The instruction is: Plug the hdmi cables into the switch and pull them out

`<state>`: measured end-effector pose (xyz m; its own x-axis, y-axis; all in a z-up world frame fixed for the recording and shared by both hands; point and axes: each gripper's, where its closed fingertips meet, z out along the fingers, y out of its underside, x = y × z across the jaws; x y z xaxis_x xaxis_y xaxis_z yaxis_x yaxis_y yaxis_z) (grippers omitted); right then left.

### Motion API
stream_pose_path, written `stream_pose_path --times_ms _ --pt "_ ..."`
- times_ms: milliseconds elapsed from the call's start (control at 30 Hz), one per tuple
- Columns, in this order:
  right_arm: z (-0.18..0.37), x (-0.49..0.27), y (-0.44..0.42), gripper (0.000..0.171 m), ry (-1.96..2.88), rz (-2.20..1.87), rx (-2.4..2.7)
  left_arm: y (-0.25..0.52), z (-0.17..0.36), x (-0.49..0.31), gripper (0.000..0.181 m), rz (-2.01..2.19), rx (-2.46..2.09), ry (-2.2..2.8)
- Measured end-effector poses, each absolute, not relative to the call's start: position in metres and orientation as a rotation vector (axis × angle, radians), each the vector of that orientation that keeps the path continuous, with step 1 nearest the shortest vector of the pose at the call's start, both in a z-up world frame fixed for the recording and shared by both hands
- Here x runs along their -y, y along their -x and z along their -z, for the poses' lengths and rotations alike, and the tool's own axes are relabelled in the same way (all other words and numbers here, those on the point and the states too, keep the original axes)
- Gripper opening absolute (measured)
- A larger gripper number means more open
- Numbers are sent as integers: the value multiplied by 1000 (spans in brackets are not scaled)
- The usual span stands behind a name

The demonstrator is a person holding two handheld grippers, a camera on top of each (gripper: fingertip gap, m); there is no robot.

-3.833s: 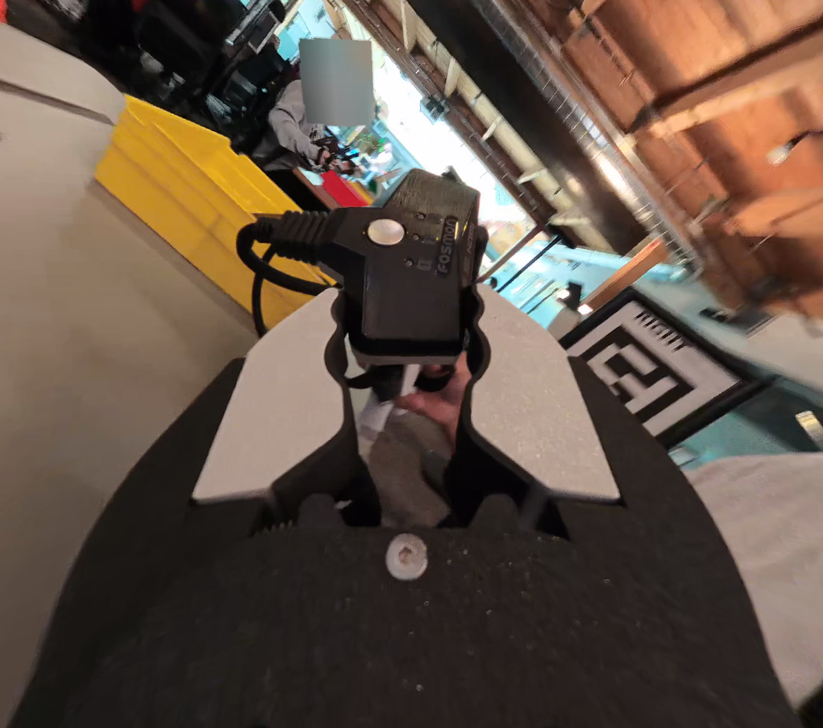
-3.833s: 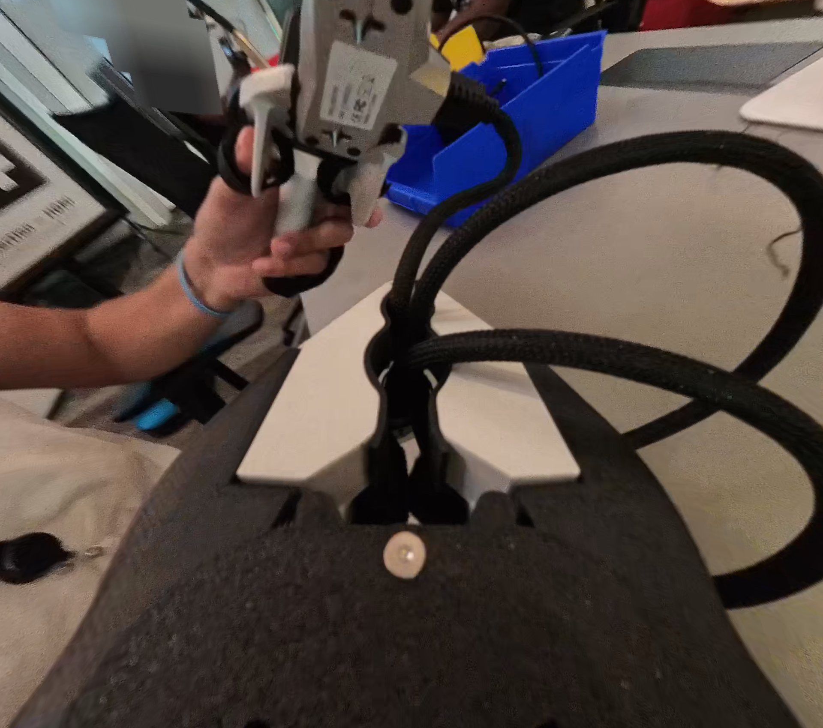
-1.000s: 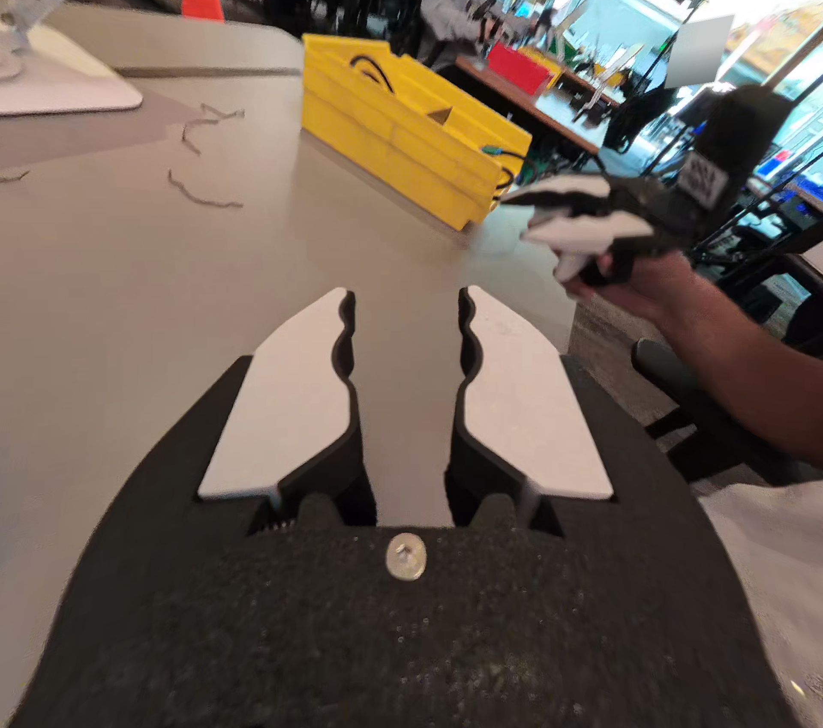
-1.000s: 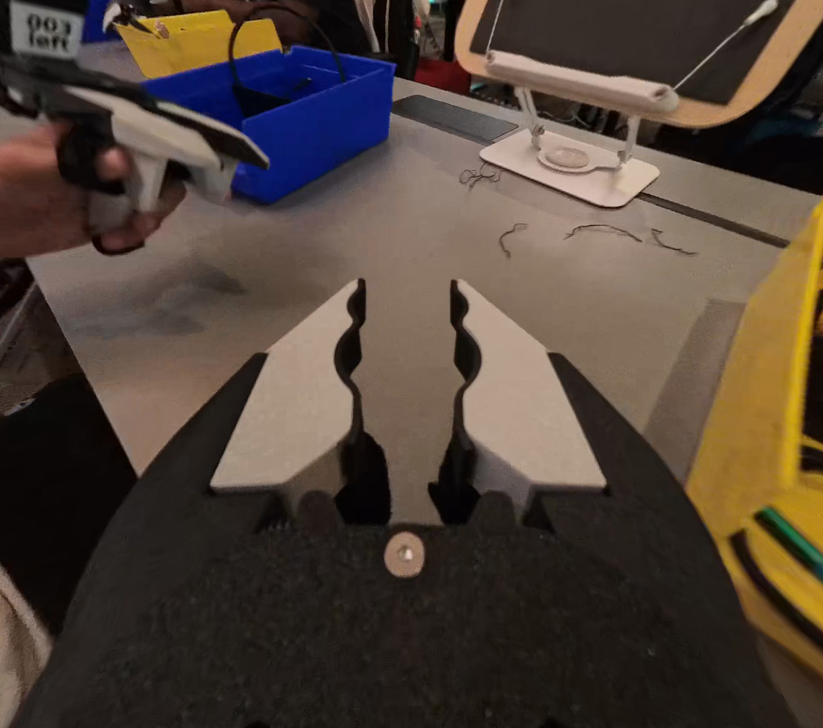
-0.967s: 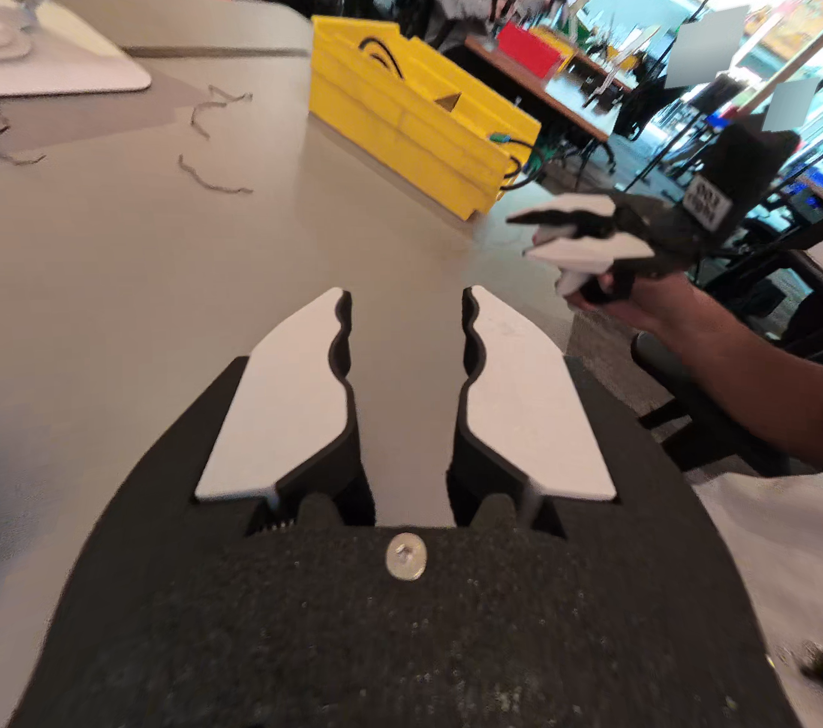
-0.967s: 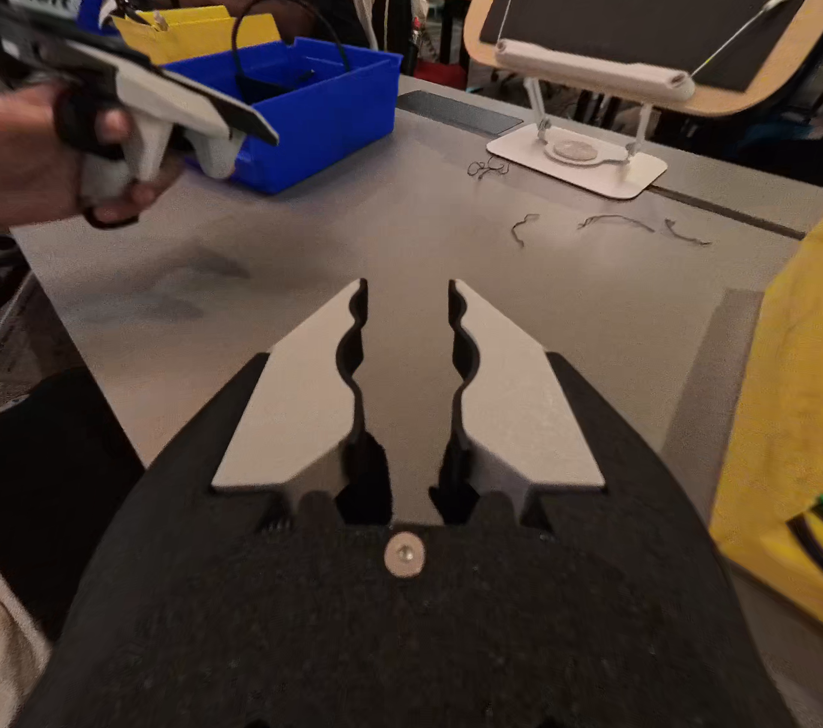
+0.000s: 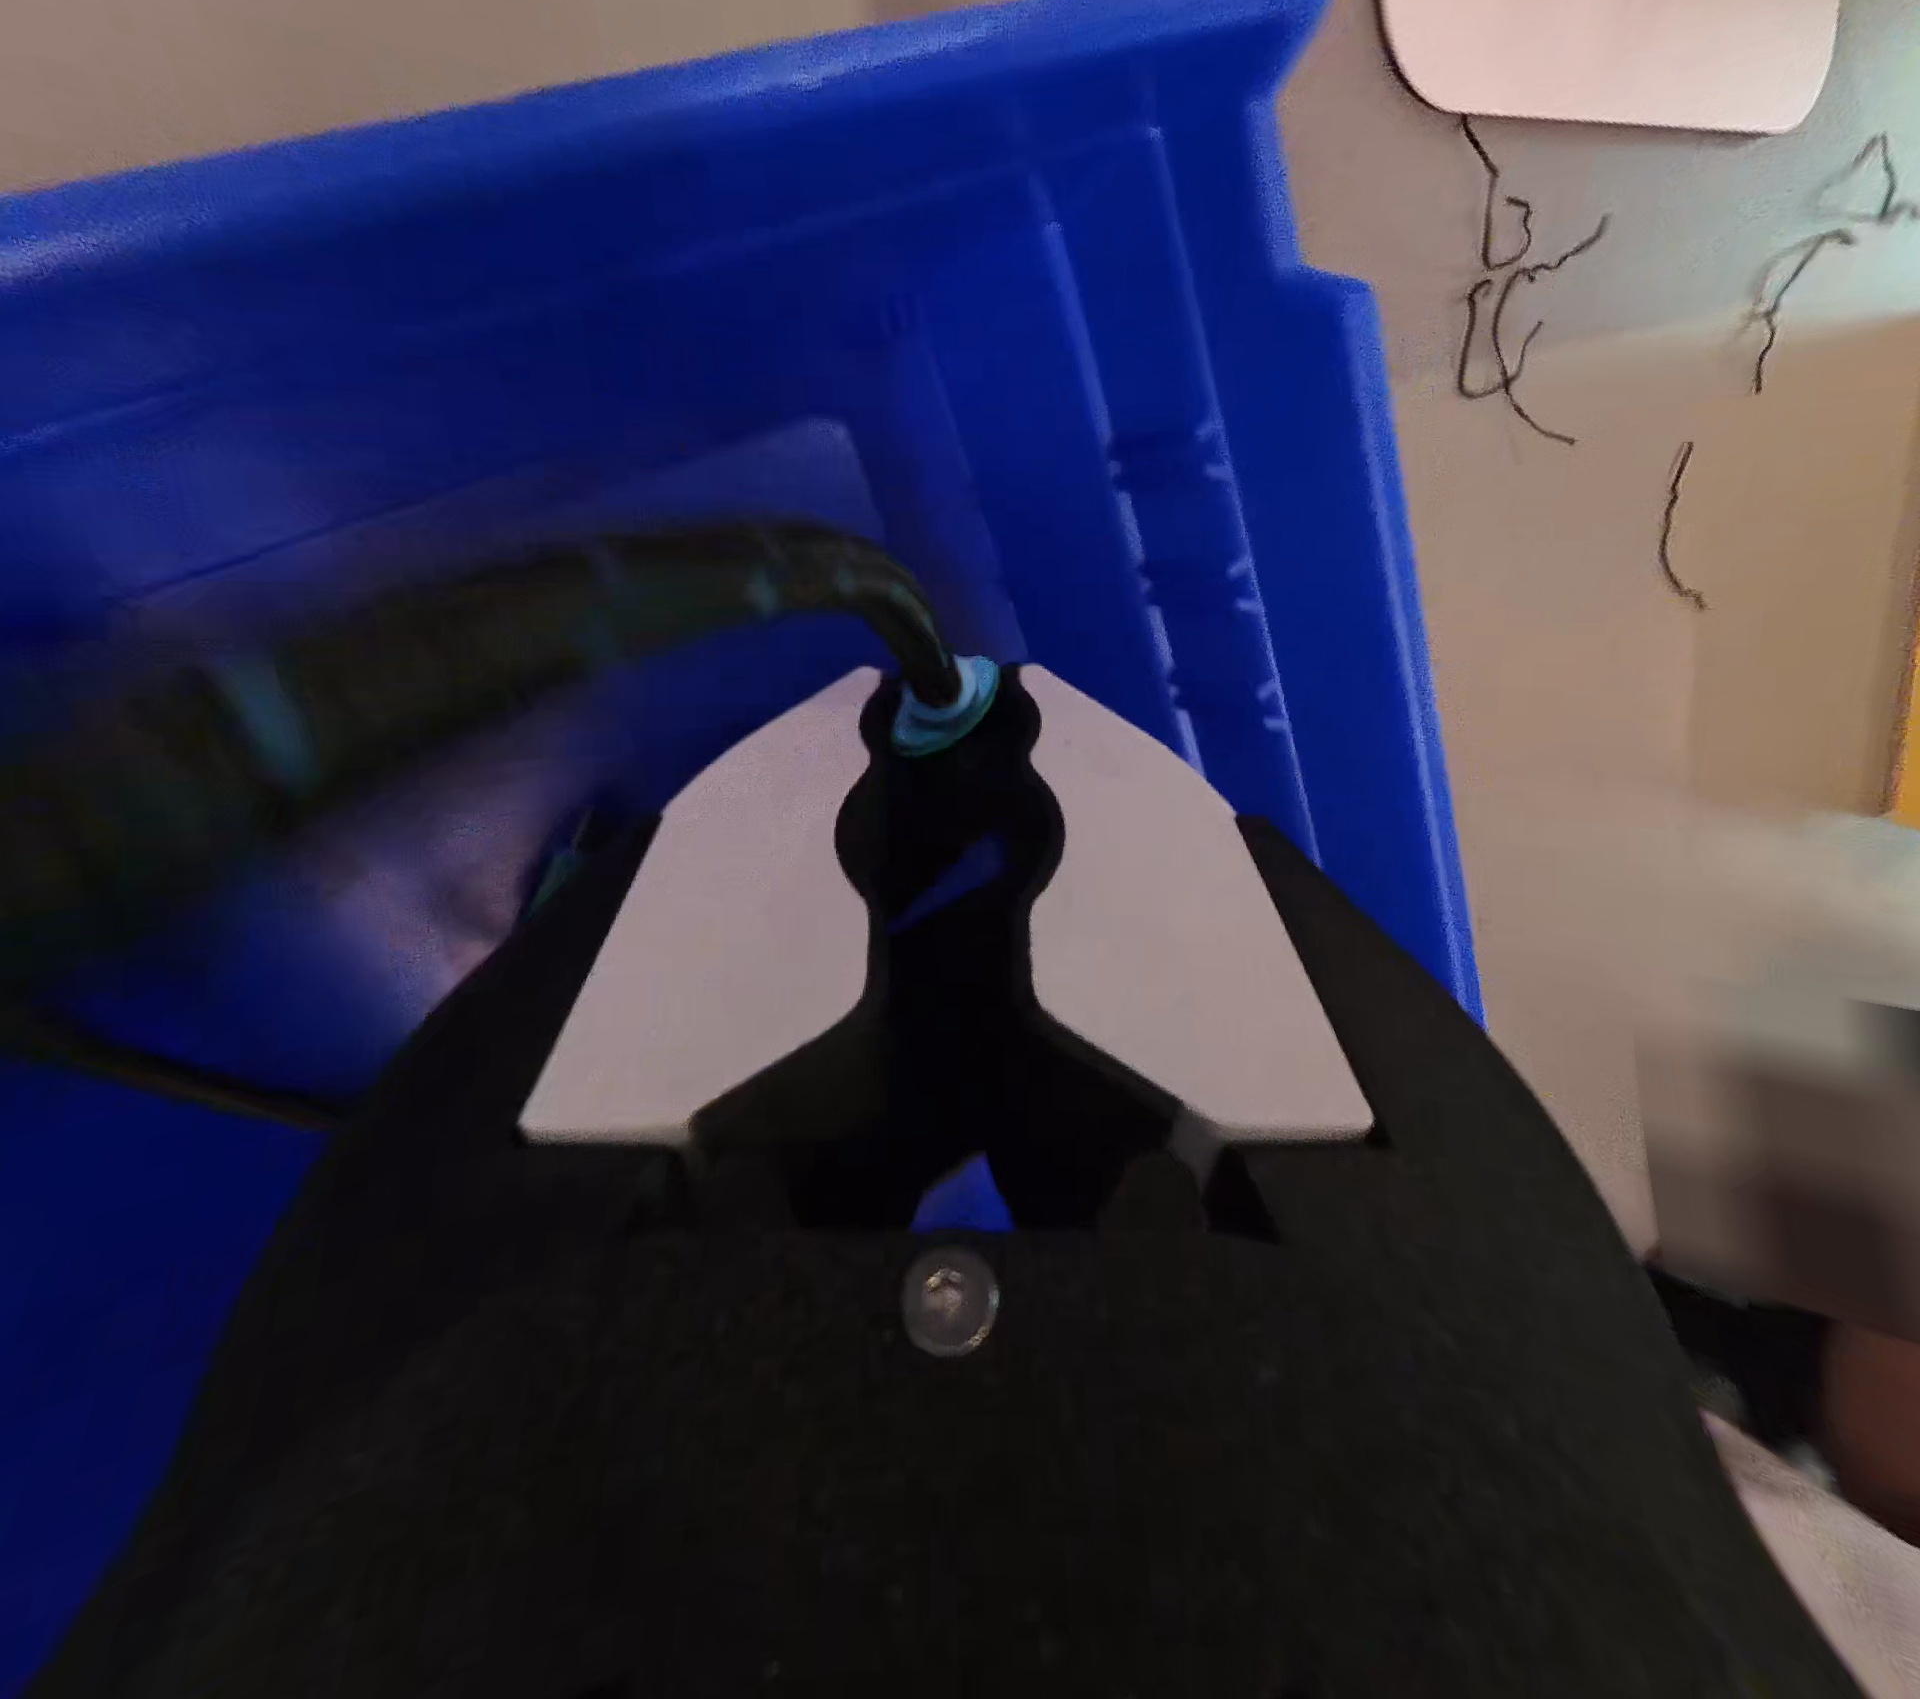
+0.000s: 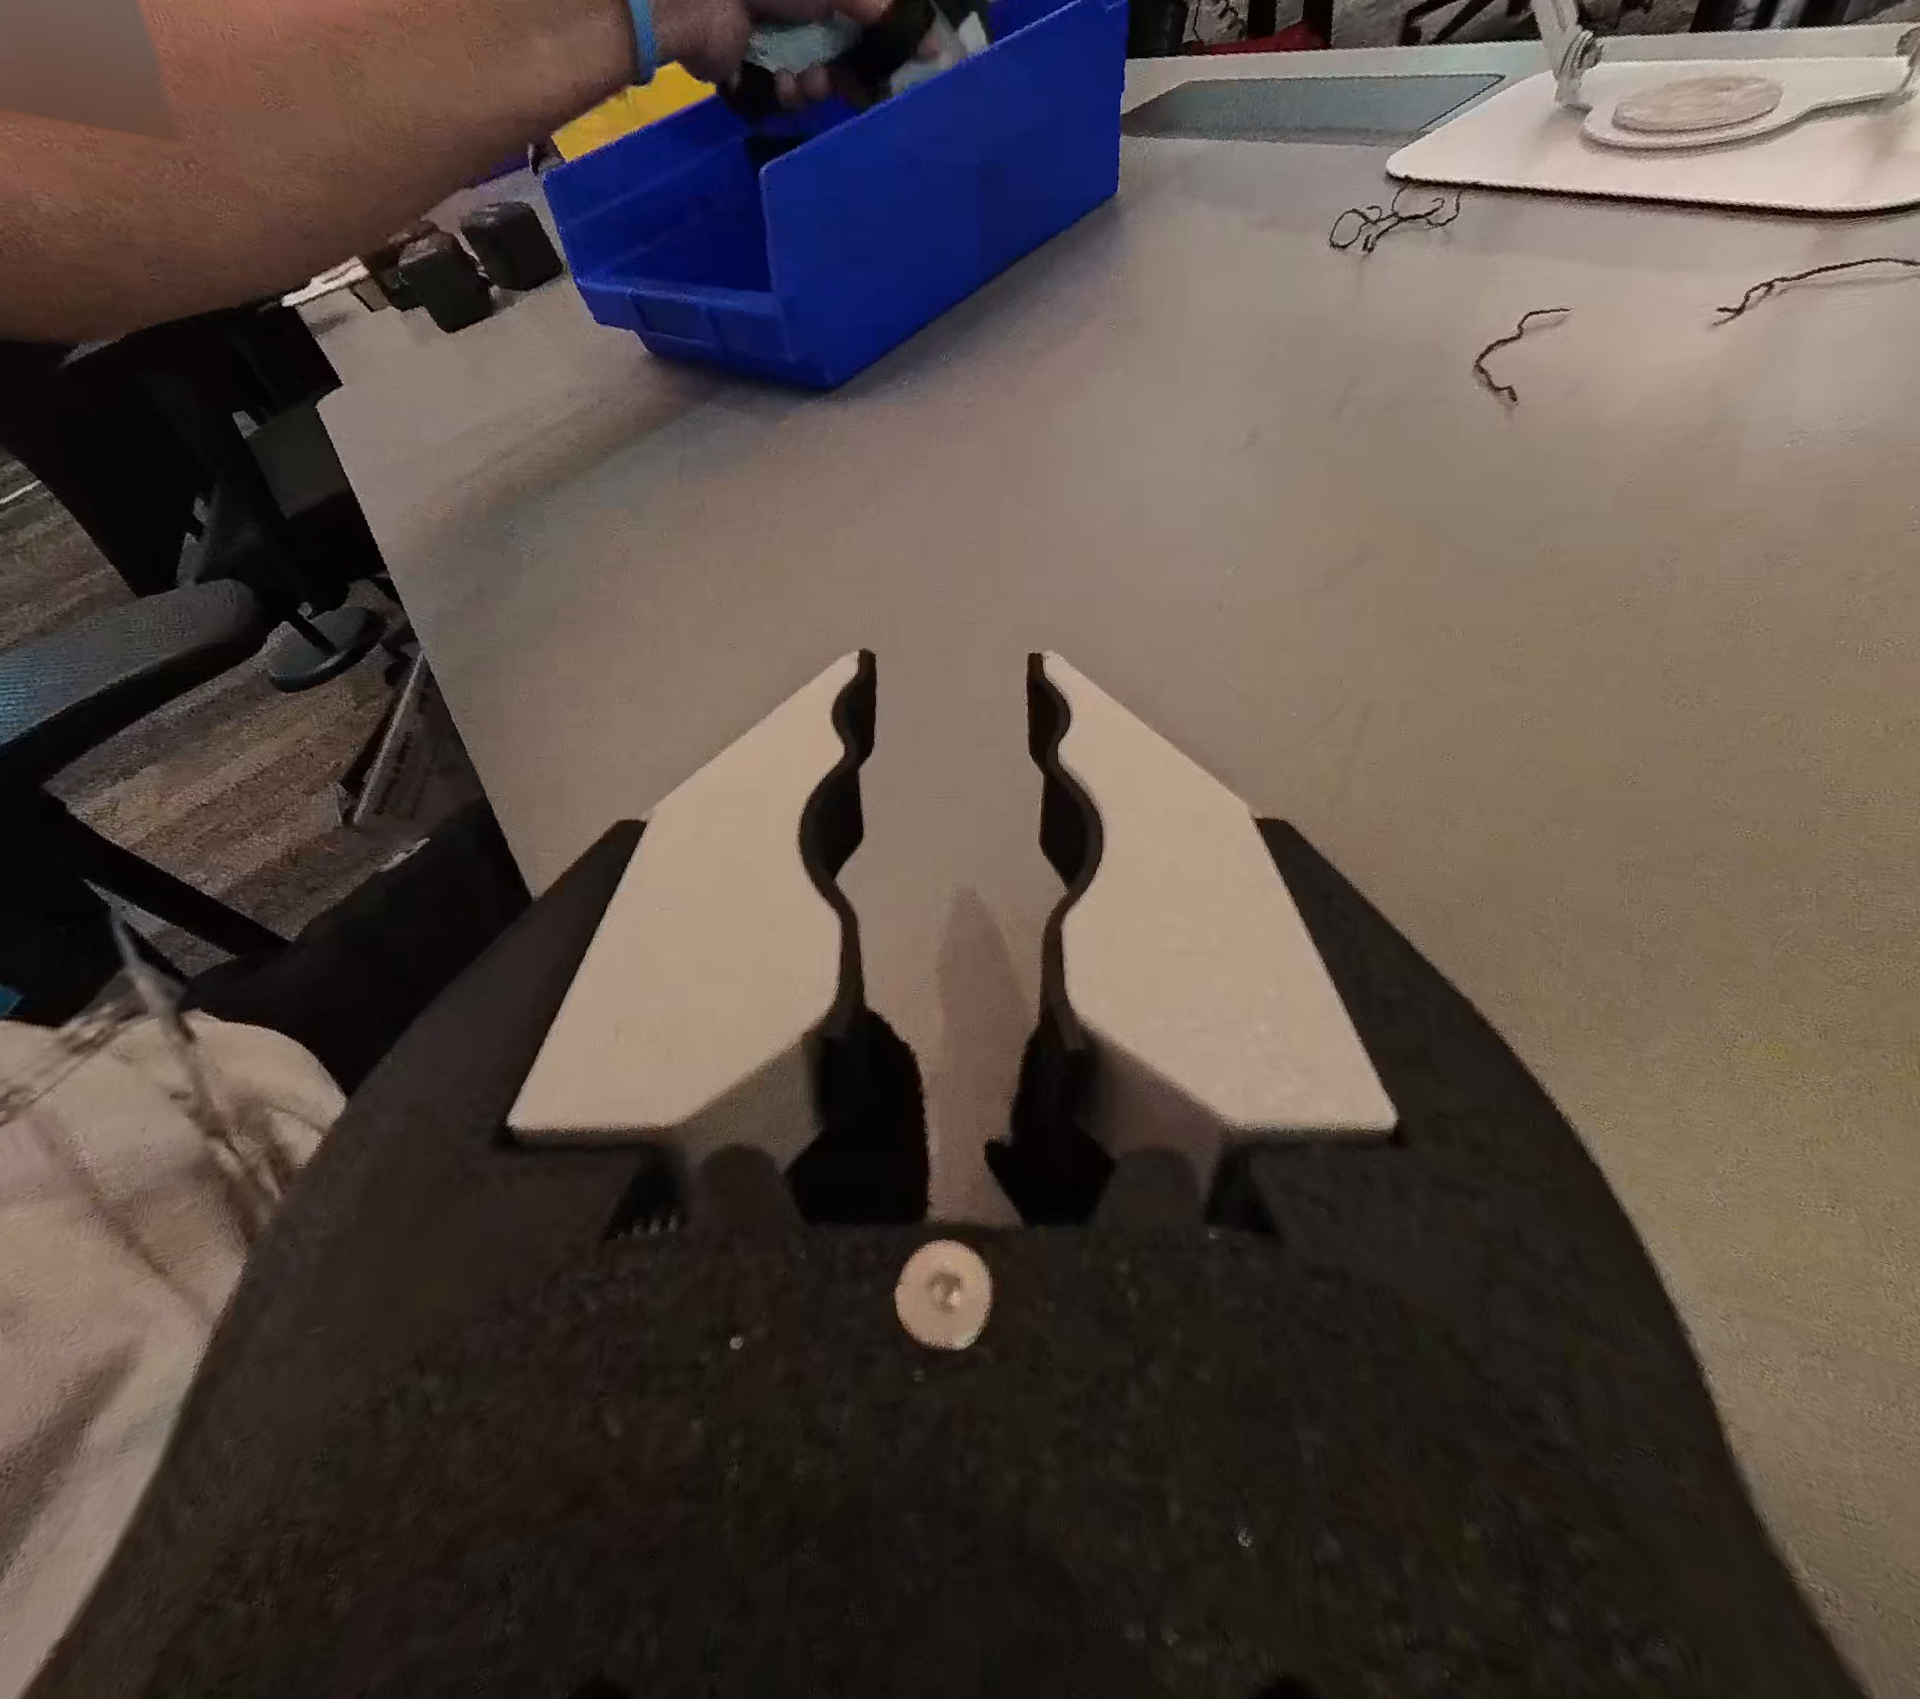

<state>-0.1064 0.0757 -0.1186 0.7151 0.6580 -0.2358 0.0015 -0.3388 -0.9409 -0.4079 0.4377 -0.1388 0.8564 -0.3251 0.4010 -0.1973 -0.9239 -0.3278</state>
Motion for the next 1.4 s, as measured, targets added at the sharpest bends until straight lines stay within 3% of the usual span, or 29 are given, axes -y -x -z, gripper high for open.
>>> stream_pose_path --times_ms 267,500,667,767,867,933,1400 --pt "108 -80 101 29 1756 -701 505 382 14 -397 17 635 -807 2285" --pt "63 -107 113 35 1630 -539 648 291 -80 -281 17 639 -1327 1828" --pt "-7 -136 141 42 1503 -457 763 206 -62 -198 17 685 -1579 1661" --pt "-20 -153 153 41 1475 -326 819 169 -45 -167 17 763 -1603 1646" --pt "-14 -162 158 39 1473 -268 827 144 -31 -147 17 859 -1589 1648" --pt "-5 -160 160 16 1478 -257 839 136 -20 -139 17 885 -1576 1684" --pt "69 -169 144 14 1442 215 1096 147 58 -139 21 918 -1108 1981"
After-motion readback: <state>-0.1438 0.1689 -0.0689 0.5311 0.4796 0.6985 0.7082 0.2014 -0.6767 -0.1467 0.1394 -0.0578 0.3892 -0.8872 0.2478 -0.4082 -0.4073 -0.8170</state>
